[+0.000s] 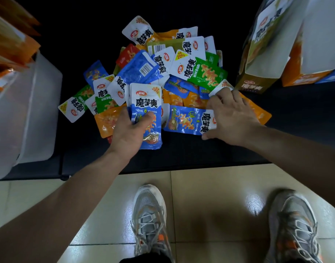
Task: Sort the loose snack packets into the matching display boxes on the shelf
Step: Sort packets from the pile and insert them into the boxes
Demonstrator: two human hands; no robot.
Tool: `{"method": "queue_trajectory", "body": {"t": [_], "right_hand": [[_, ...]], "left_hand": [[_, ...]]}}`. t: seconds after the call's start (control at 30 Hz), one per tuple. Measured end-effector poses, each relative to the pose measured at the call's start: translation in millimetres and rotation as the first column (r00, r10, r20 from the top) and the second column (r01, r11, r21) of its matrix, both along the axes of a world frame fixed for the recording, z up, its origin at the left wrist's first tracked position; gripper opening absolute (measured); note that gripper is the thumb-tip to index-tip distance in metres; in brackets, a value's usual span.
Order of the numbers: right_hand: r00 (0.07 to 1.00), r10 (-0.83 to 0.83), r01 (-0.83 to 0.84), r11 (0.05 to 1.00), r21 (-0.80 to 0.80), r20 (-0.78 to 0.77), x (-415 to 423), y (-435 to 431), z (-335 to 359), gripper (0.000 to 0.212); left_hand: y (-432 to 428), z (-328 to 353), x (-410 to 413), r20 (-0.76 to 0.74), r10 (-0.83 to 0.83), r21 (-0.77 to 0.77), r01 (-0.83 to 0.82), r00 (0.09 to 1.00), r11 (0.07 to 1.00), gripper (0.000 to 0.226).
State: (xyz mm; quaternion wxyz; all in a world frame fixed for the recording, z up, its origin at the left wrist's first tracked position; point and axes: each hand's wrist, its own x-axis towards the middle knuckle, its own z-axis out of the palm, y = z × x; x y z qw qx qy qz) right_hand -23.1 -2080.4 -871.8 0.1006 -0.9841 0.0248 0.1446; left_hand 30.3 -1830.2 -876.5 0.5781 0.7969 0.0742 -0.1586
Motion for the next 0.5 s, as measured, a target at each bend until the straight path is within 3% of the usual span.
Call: {"method": "queue_trajectory", "body": {"t": [0.1, 0.2, 0.33, 0.47, 0.5], "right_hand": [[0.998, -0.048, 0.056, 0.960, 0.276, -0.037, -1.4, -3.6, 6.8, 0.045], [0.994, 0.022, 0.039, 0.854, 0.519, -0.110, 0.0, -10.6, 21.6, 0.025], [0.974, 0.096, 0.055, 0.779, 0.625, -0.206, 6.2, -23.8, 41.7, 0.022], [0.972, 0.002, 0.200, 0.531, 0.824, -0.236, 11.6, -25.3, 50.0, 0.027], [0.972, -0.030, 0.217, 0.506, 0.835, -0.234, 12.6, -22.5, 49.3, 0.026]], "left_hand": [[-3.0, 5.6, 2.1, 0.021, -0.014, 0.000, 0.014, 1.000, 1.000, 0.034], [-3.5, 19.1, 11.2, 0.057, -0.007, -0.005, 0.007, 0.998, 1.000, 0.030], [-4.7, 32.0, 23.5, 0.102, -0.071, -0.015, 0.073, 0.992, 0.997, 0.024], [-22.6, 23.0, 4.6, 0.006, -0.229, -0.036, 0.230, 0.973, 0.973, 0.024], [-26.7, 17.3, -2.0, -0.027, -0.245, -0.067, 0.243, 0.969, 0.968, 0.021]]}}
